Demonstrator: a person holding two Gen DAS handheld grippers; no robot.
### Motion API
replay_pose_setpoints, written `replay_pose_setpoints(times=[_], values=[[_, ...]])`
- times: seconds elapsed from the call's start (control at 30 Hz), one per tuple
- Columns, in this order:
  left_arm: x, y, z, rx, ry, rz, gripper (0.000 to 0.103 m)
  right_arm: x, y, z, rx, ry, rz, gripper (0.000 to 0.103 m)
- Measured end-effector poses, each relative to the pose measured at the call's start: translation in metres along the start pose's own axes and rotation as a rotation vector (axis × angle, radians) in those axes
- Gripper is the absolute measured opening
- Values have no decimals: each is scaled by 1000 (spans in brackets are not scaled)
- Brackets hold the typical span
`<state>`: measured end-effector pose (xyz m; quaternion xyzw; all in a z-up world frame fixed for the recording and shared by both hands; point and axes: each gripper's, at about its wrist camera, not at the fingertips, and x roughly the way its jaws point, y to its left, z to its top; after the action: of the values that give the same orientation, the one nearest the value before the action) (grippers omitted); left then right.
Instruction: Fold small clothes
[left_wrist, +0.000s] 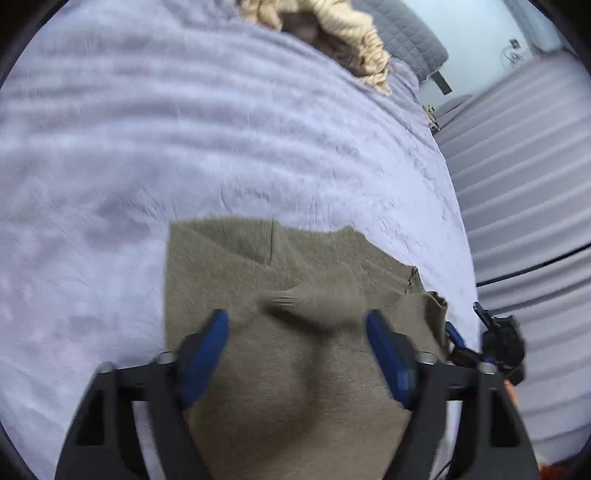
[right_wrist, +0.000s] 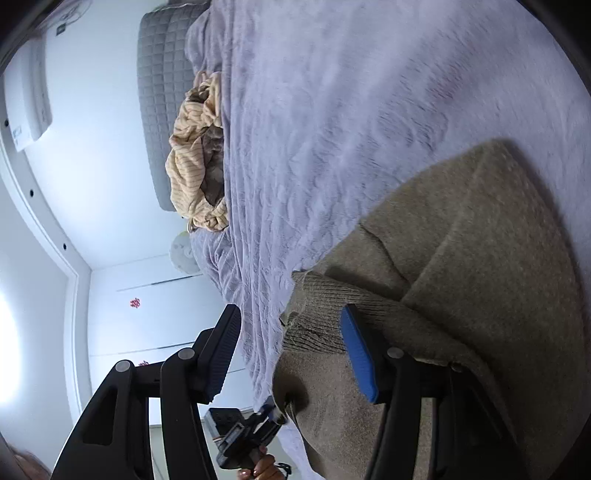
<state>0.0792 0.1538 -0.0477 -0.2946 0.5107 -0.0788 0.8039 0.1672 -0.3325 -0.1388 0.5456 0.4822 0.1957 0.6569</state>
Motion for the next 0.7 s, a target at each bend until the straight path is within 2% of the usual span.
replay_pose_setpoints(times=[0.07,0.2,0.27,0.33,0.5,0.57,0.6,0.63,0.67,0.7], values=[[-10,-6,0,66,-3,42,79,0,23,-6,-134,18,-124,60],[3,-23,-1,254,36,205,79,-3,68,-31,-506,20,-434,60],[16,-24,0,284,67,209,79,5,78,-40,-654,43,-554,60],[34,-27,8,290,89,193,79,19,79,-40,-712,81,-606,60],[79,-32,29,301,151,188,79,36,64,-22,-664,111,-586,60],[86,-38,31,333,159,215,61,44,60,-18,-678,140,-614,60],[89,-41,30,359,159,238,40,47,56,-18,-682,159,-627,59],[89,-43,29,376,152,265,26,48,54,-16,-678,165,-635,55],[86,-44,28,383,140,264,18,47,53,-15,-671,162,-639,23],[80,-44,28,376,130,230,7,43,56,-15,-663,142,-628,6]])
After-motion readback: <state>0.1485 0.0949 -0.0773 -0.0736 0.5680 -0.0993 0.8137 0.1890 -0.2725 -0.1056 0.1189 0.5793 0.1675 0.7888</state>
